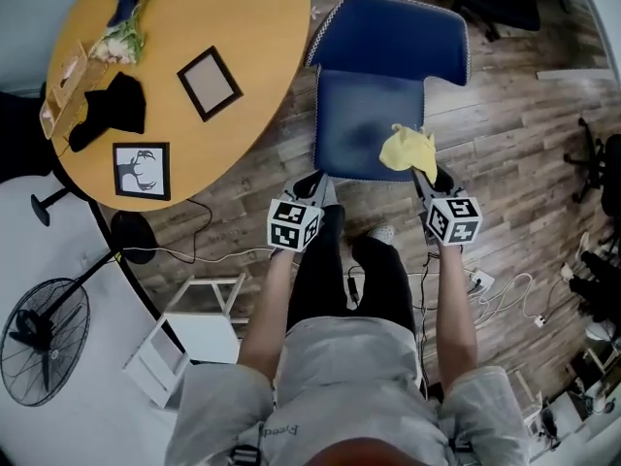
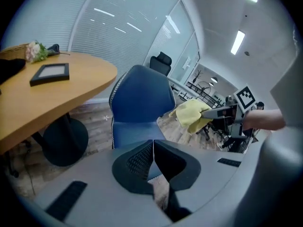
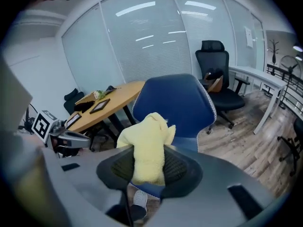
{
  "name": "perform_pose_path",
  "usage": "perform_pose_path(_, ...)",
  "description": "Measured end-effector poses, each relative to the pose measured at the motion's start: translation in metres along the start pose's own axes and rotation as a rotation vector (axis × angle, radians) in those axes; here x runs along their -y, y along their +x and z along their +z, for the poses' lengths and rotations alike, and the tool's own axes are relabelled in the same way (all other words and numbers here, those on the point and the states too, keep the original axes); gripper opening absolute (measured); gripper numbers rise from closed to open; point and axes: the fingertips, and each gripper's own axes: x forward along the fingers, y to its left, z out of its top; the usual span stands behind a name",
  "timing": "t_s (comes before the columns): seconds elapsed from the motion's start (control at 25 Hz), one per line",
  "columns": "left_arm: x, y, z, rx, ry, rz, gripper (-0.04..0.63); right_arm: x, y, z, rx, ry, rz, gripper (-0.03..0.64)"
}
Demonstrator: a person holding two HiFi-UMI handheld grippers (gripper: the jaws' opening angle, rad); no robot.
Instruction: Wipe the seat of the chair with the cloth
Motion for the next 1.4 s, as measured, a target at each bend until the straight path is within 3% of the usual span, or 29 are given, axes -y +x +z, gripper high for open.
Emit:
perform_pose_path(0.24, -0.011, 0.050, -0.049, -0.093, 0.060, -0.101, 0.028, 0.011, 0.059, -0.024, -0.046, -0.009, 0.023, 0.147)
perform_pose_path(0.4, -0.023, 0.086, -0.073, -0.148, 0.092, -0.081, 0.028, 0.016, 0.102, -0.026, -0.042, -0.023, 0.041, 0.147)
perform_pose_path(0.6, -0.053, 0.137, -0.090, -0.189, 0.113, -0.035, 0.028, 0.017, 0.162, -0.020, -0.060, -0.116, 0.096, 0.146)
perform_pose_path(0.88, -0.102, 0.182, -0.108, -0.190, 0.037, 0.059, 0.028, 0.012, 0.248, -0.012, -0.105, -0.288, 0.173, 0.147)
perform_pose_path(1.12, -0.120, 0.213, -0.138, -0.235, 0.007, 0.062, 0.028, -0.011, 0.323, -0.013, -0.181, -0.476, 0.235, 0.147)
perform_pose_path(1.4, -0.122, 0.225, -0.155, -0.295, -0.035, 0.105, 0.028, -0.037, 0.394, -0.004, -0.223, -0.564, 0.287, 0.146)
